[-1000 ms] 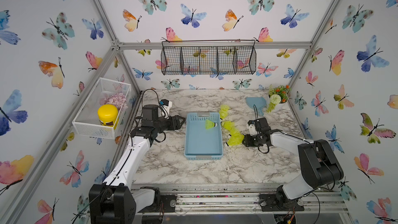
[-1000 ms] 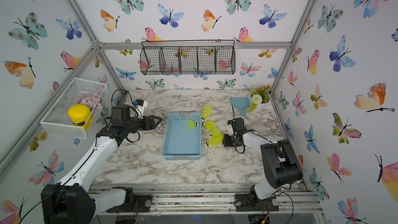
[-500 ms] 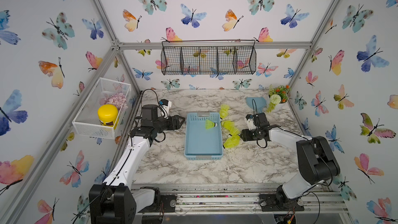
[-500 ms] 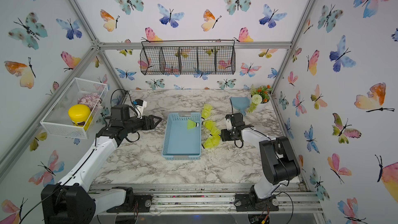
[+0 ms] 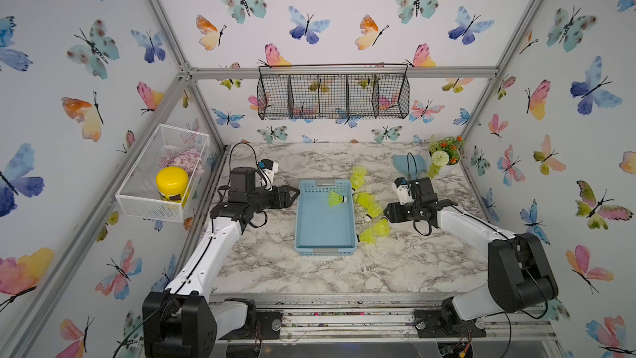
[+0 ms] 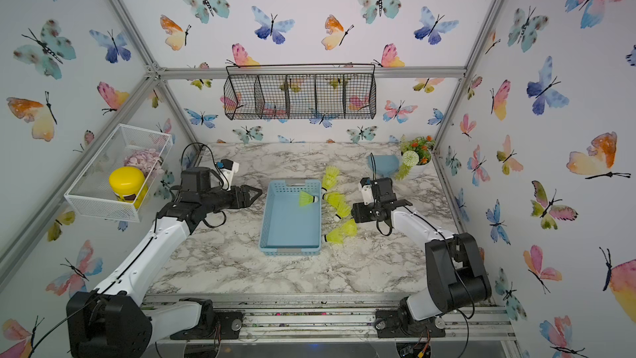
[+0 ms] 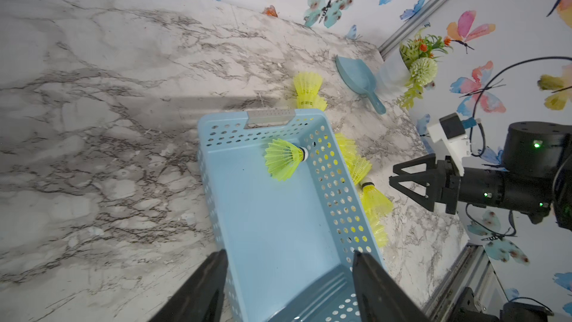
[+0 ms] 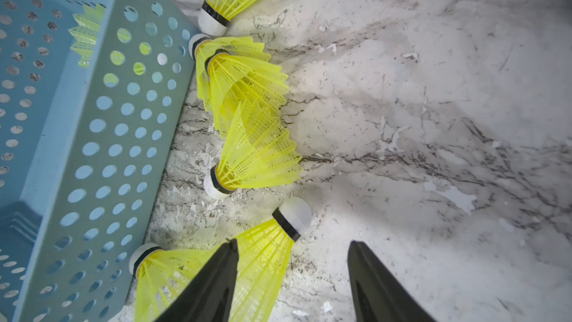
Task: Put the shuttlecocks into the storage box
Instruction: Pick up the shuttlecock at the center of the board.
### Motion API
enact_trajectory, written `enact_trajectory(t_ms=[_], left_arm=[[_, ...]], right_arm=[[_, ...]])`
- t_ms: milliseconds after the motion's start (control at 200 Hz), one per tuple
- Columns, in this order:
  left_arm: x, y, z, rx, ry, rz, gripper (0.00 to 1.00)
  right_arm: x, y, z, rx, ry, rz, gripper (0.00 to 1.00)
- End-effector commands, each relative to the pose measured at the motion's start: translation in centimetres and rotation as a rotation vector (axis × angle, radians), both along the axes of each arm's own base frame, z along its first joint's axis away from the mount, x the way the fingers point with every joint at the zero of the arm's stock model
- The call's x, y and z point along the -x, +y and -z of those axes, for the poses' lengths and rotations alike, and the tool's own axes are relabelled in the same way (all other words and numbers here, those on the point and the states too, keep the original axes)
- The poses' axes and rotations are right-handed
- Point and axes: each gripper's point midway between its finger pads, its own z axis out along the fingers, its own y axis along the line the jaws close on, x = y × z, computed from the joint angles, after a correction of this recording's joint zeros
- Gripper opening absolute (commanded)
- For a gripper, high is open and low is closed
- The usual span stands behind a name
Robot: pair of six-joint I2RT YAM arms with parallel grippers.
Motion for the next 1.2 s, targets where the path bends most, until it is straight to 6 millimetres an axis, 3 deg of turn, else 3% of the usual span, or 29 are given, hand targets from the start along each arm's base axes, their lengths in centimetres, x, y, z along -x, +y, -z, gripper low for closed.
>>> enact_trajectory(t_ms=[0, 350, 561, 761, 931, 1196], left_arm=[[1.9, -4.1, -0.1, -0.010, 0.013, 0.080, 0.69], [9.2, -19.4, 1.1, -0.020, 0.051, 0.290, 0.68], [11.0, -25.9, 3.8, 0.013, 0.145, 0.316, 0.67], [9.8, -28.9, 6.8, 0.057, 0.238, 0.217, 0.68], [7.9, -29.6, 9.3, 0.043, 0.274, 0.105, 0.67], [6.3, -30.4, 11.0, 0.102, 0.317, 0.002, 0.64]], right_arm=[[0.6, -0.5, 0.8, 0.002, 0.020, 0.042, 0.64], [2.8, -2.6, 3.1, -0.003, 0.083, 0.220, 0.47], [3.6, -2.6, 3.6, -0.024, 0.099, 0.230, 0.45], [4.0, -2.4, 3.8, -0.044, 0.100, 0.225, 0.45], [4.2, -2.4, 4.1, -0.048, 0.105, 0.225, 0.45], [4.4, -2.3, 4.0, -0.064, 0.103, 0.228, 0.45]])
